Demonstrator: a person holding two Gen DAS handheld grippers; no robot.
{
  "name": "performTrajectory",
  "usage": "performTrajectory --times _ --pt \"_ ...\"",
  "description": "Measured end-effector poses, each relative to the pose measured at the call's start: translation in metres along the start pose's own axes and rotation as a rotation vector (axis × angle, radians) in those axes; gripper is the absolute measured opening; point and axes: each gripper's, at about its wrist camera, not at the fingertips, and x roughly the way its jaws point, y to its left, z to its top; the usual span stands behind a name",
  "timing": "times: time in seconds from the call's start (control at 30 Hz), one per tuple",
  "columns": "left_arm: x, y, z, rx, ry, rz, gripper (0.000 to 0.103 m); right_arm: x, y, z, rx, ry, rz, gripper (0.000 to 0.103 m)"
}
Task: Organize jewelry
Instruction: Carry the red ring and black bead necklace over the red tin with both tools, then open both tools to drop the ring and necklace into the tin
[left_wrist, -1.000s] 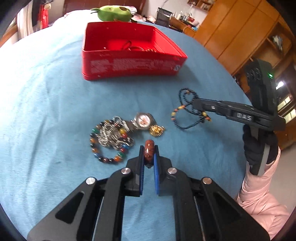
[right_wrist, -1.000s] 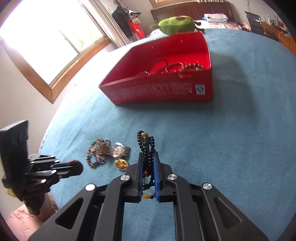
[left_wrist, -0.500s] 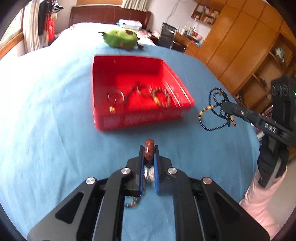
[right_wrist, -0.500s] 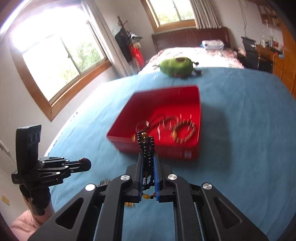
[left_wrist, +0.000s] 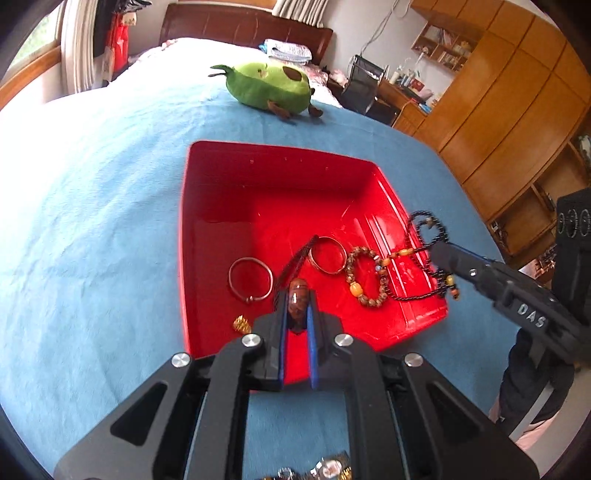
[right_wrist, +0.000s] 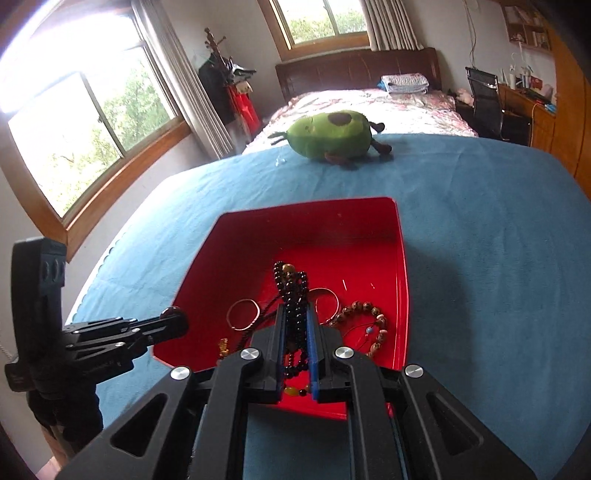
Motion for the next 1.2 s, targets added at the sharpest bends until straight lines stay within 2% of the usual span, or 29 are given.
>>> performTrajectory --times 0.3,0.37,0.43,0.53,0.6,0.7,0.97,1.2 --pt "0.041 0.013 0.009 -0.008 0.07 0.026 0.008 0.032 -0.017 -0.006 0.031 0.07 -0.061 0.01" --pt "0.044 0.015 0.009 -0.013 0.077 0.031 0.008 0.033 -0.015 -0.007 0.021 0.079 -0.065 0.016" --pt "0.046 0.016 0.009 -0.007 0.08 0.039 0.009 0.034 -0.013 -0.006 0.021 0.081 -0.067 0.017" --pt "0.045 0.016 0.009 -0.013 0.081 0.028 0.015 0.029 -0.011 -0.007 0.016 0.075 -0.058 0.017" --pt "0.041 0.015 0.009 -0.011 0.07 0.036 0.028 0.023 -0.009 -0.008 0.014 0.065 -0.058 0.017" --pt "0.029 0.014 0.009 -0.014 0.037 0.032 0.041 0.016 -0.008 -0.007 0.014 0.052 -0.052 0.017" --pt "-0.011 0.005 0.0 -0.002 -0.01 0.037 0.041 -0.009 0.009 -0.01 -0.025 0.012 -0.025 0.017" --pt "-0.049 -0.008 -0.03 0.046 -0.029 0.046 0.041 -0.031 0.023 -0.023 -0.054 -0.009 0.0 0.017"
